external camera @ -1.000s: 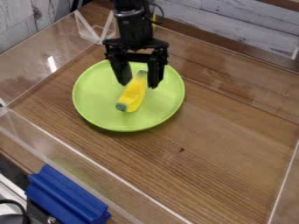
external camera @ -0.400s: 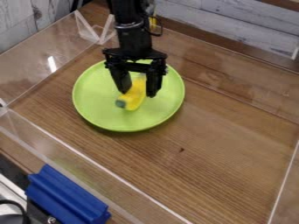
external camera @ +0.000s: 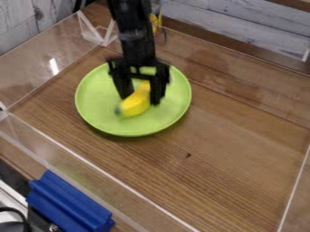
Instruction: Remove the banana from inside the green plate and put it on the table
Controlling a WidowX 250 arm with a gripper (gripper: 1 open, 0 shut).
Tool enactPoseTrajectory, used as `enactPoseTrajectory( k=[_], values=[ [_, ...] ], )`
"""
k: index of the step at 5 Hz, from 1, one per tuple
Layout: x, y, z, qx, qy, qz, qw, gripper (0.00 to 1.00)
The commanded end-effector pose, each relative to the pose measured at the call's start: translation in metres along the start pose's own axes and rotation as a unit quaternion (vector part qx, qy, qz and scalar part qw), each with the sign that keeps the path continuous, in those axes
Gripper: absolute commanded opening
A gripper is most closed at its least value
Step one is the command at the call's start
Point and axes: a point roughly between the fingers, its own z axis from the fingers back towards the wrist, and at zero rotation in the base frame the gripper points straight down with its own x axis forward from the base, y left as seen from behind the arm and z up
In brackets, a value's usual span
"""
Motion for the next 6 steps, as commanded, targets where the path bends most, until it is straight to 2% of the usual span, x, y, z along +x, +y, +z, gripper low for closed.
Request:
enactPoseTrajectory(
  k=[1, 3, 6],
  values=[
    [0.007, -0.003, 0.008, 0.006, -0.03, -0.016, 0.9994, 0.0],
    [0.004, -0.008, 0.015, 0.01, -0.025, -0.022, 0.9994, 0.0],
    [-0.002, -0.019, 0.036, 0.016, -0.02, -0.033, 0.9991, 0.0]
  ],
)
